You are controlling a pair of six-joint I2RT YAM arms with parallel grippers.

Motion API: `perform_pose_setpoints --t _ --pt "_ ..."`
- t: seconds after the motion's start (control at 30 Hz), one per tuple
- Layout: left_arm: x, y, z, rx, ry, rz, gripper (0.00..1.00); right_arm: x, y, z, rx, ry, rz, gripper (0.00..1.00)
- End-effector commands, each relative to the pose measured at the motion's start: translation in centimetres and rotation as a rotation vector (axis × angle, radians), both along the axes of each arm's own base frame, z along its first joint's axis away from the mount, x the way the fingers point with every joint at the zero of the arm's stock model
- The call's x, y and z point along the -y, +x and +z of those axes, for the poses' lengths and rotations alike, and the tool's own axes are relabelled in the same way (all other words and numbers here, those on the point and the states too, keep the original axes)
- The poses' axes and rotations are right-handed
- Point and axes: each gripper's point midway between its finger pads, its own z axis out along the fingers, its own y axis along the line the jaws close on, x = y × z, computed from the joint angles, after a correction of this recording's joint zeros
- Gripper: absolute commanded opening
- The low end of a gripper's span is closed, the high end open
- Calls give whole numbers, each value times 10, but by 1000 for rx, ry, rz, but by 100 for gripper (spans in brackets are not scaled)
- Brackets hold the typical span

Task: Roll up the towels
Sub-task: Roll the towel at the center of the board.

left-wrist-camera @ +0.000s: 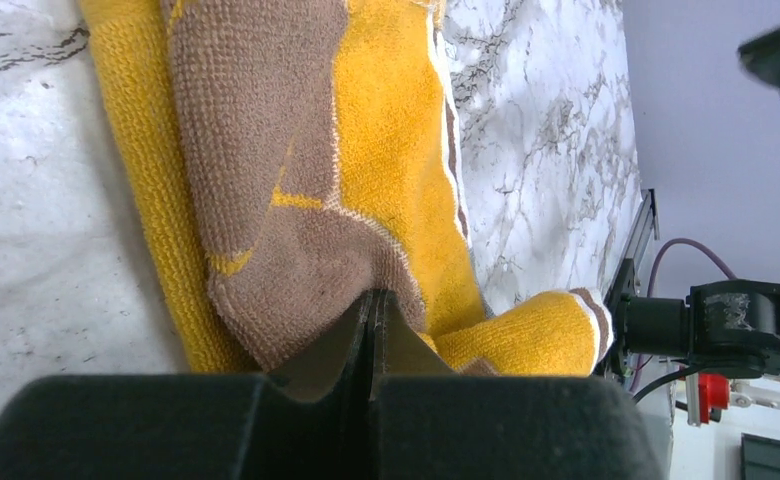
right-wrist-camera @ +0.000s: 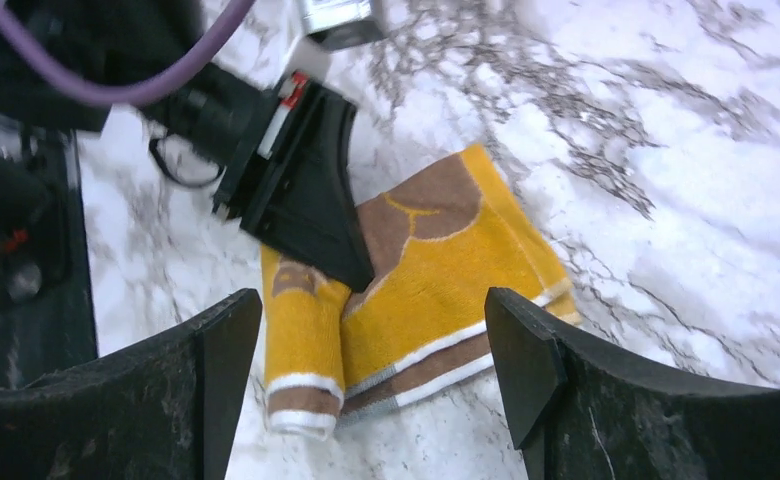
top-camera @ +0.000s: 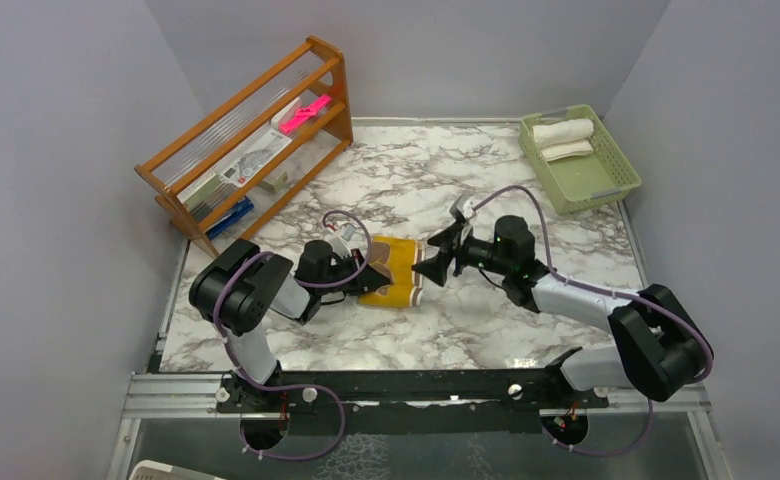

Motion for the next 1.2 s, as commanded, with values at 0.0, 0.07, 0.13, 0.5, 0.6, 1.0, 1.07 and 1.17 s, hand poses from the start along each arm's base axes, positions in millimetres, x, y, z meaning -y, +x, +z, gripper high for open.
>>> perform_pose_setpoints --t 0.0,0.07,0.13,0.5,0.6,1.0,1.07,1.17 --pt "-20 -26 -53 -152 153 12 0 -20 -36 7 428 -12 250 84" --pt "-20 -26 -54 -152 155 12 0 -33 -49 -9 480 -88 317 85" --pt "-21 -26 -55 -155 159 14 0 -47 -56 -31 494 -198 381 82" --pt "-23 -25 -55 -155 168 25 0 -59 -66 -72 496 -397 426 65" --pt "-22 -25 -55 -153 168 22 0 -57 -63 -79 473 -435 413 61" --pt "-29 -24 -48 -143 167 47 0 -64 -63 -104 344 -487 458 38" --pt "-30 -22 -40 -136 151 56 0 -67 -67 -100 324 -463 466 35" --pt "-33 -14 -25 -110 127 81 0 -76 -79 -91 286 -376 494 32"
